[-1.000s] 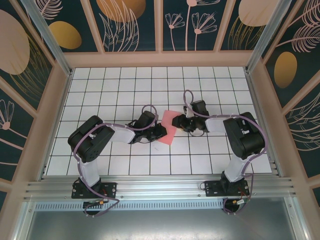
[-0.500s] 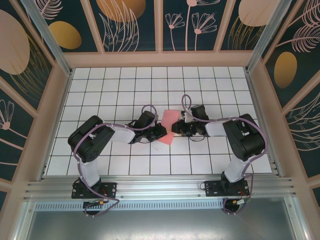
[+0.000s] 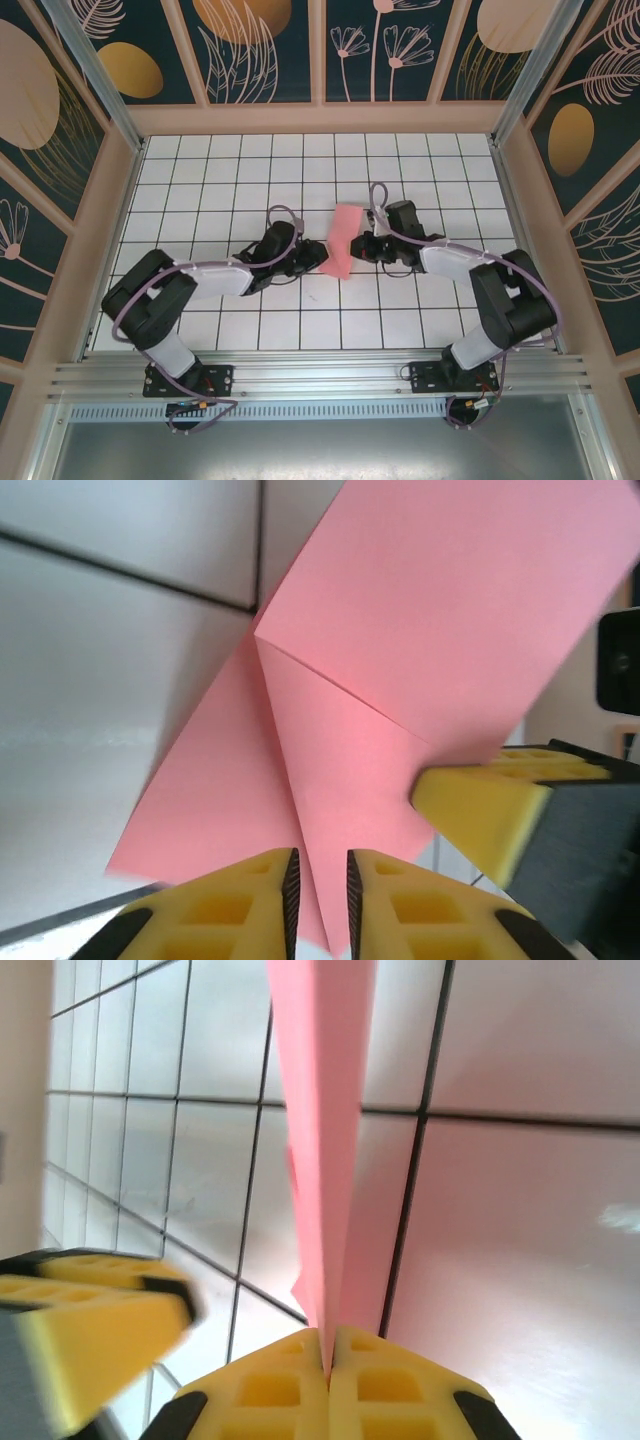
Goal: Fold a paper plane with a square sheet of paper (pick it up from the middle)
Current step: Turn over the paper at the center of the table.
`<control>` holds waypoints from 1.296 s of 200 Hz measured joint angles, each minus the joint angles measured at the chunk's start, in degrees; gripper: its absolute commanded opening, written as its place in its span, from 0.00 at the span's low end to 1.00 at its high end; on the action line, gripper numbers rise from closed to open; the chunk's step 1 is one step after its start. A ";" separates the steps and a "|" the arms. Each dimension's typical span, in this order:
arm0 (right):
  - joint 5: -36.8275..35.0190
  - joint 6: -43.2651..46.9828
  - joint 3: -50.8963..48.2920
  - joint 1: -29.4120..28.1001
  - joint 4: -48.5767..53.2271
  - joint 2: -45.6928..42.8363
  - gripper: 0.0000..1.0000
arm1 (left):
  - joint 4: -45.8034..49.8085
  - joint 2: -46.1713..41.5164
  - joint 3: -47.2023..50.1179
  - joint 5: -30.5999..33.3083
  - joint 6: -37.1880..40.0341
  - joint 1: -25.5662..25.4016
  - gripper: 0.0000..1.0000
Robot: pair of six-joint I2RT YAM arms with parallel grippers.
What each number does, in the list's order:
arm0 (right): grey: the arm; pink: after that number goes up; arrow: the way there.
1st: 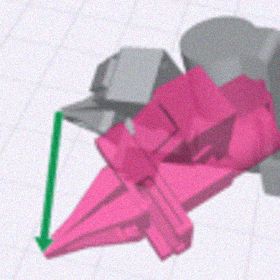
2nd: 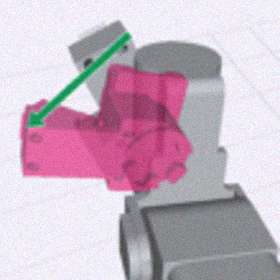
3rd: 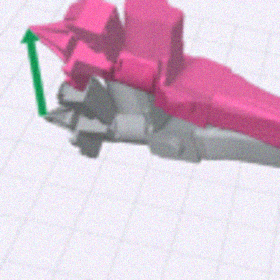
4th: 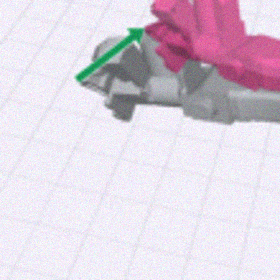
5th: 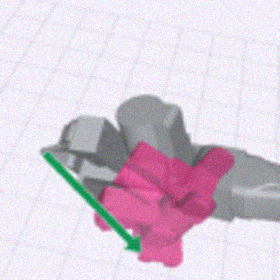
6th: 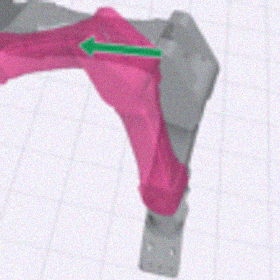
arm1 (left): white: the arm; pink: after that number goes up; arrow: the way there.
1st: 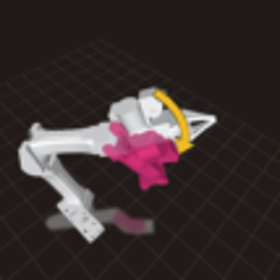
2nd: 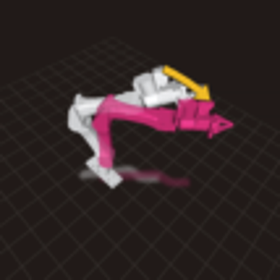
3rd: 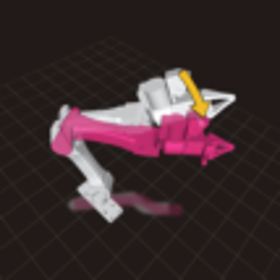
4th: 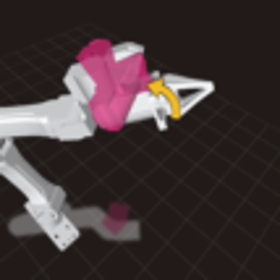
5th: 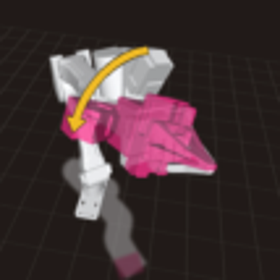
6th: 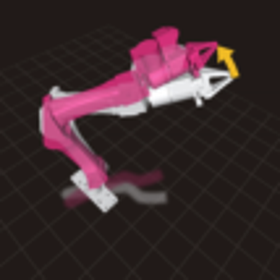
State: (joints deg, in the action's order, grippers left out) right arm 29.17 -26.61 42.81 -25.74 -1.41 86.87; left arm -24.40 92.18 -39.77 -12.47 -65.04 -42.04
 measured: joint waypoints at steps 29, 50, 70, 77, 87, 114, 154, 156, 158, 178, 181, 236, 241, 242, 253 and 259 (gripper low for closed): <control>-18.43 5.46 10.14 -3.76 17.14 -5.11 0.01 | 1.31 -10.56 3.19 9.18 -0.11 0.02 0.26; -32.76 7.76 17.90 -7.82 29.40 -5.95 0.03 | 3.93 -16.20 5.64 16.00 -0.44 0.02 0.26; -43.69 8.44 23.43 -10.84 40.33 -4.76 0.03 | 6.84 -20.48 8.00 21.92 -1.25 0.02 0.25; -46.88 8.52 24.85 -11.74 43.80 -3.82 0.03 | 7.63 -21.68 8.74 23.65 -1.51 0.02 0.25; -50.56 8.48 26.23 -12.76 47.71 -2.21 0.04 | 8.63 -23.67 9.99 26.08 -1.95 0.02 0.25; -55.19 8.02 28.52 -16.15 54.71 3.80 0.05 | 11.15 -30.01 13.38 31.91 -3.10 0.02 0.25; -54.12 4.79 32.81 -23.10 56.52 16.17 0.09 | 14.38 -40.54 17.53 38.62 -4.28 0.02 0.24; -53.90 4.44 33.09 -23.43 56.48 16.92 0.10 | 14.51 -40.92 17.59 38.82 -4.26 0.02 0.24; -53.51 4.13 33.44 -23.76 56.46 17.57 0.10 | 14.73 -41.42 17.70 39.04 -4.26 0.02 0.24; -50.62 2.38 35.34 -26.34 54.90 23.12 0.15 | 16.94 -45.07 18.05 41.22 -4.24 0.02 0.24; -50.18 2.27 35.50 -26.62 54.66 23.76 0.16 | 17.16 -45.42 18.05 41.44 -4.24 0.02 0.24; -38.53 -0.70 35.30 -28.09 47.08 27.10 0.35 | 19.69 -46.97 18.03 42.49 -2.97 0.02 0.25; -37.48 -0.72 34.64 -27.96 46.05 26.60 0.38 | 19.69 -46.64 18.03 42.32 -2.73 0.02 0.26; -37.33 -0.76 34.53 -27.93 45.92 26.51 0.39 | 19.69 -46.60 18.03 42.27 -2.69 0.02 0.26; -35.04 -0.76 32.15 -27.52 43.19 24.41 0.44 | 19.67 -45.42 17.97 41.24 -2.10 0.02 0.28; -33.57 -0.85 30.56 -27.28 41.97 22.64 0.47 | 19.65 -44.63 17.90 40.59 -1.60 0.02 0.29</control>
State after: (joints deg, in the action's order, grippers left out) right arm -4.40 -27.46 73.36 -53.01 40.56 109.51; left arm -4.75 47.55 -21.87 28.12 -66.63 -42.02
